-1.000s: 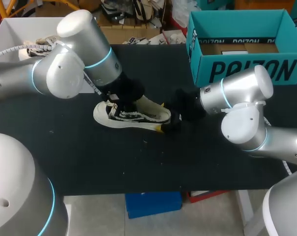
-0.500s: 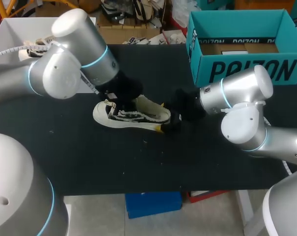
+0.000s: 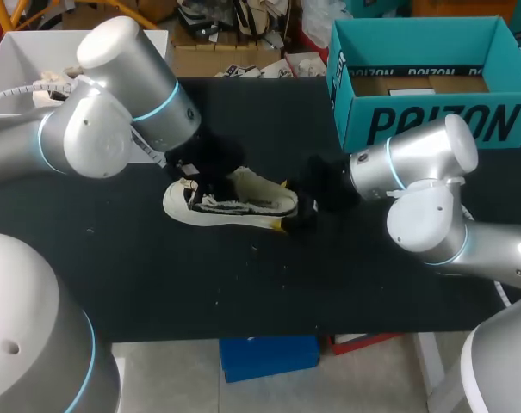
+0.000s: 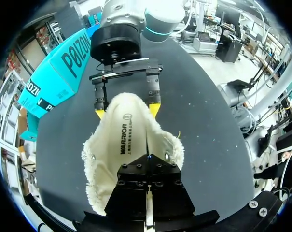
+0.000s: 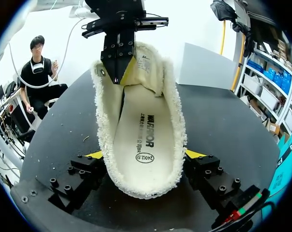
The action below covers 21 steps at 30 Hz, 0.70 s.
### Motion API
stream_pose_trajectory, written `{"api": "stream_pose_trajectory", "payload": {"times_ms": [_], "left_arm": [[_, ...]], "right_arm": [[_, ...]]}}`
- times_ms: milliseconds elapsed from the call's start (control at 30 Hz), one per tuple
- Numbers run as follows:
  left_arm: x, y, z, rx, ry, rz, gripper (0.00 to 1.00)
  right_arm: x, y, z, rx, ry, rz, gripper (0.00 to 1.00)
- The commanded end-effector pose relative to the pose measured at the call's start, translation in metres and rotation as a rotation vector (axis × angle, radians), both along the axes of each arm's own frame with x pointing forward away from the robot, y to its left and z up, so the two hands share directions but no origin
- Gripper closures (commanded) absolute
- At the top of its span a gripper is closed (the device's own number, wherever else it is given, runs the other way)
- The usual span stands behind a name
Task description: Take the shoe out of the shoebox, open the shoe tongue, remove and reinsert the insole, then place the shoe into the shoebox
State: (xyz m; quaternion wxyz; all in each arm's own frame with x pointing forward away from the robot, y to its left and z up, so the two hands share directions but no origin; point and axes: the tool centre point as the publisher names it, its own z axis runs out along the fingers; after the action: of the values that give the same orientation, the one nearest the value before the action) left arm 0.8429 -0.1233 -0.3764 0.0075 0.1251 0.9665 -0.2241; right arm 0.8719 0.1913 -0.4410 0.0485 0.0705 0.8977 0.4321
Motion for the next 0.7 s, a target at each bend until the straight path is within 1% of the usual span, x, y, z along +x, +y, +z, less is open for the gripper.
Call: {"api": "stream_pose_trajectory", "payload": {"times_ms": [33, 333, 700], "left_arm": [[-0.005, 0.004, 0.001, -0.006, -0.006, 0.000, 1.00], [-0.009, 0.005, 0.005, -0.017, -0.008, 0.000, 1.00], [-0.011, 0.005, 0.015, -0.018, -0.024, 0.003, 1.00]], "right_arm": [[0.001, 0.002, -0.002, -0.004, 0.001, -0.003, 1.00], [0.001, 0.002, -0.002, -0.004, 0.001, -0.003, 1.00], [0.001, 0.002, -0.002, -0.004, 0.001, -0.003, 1.00]]}}
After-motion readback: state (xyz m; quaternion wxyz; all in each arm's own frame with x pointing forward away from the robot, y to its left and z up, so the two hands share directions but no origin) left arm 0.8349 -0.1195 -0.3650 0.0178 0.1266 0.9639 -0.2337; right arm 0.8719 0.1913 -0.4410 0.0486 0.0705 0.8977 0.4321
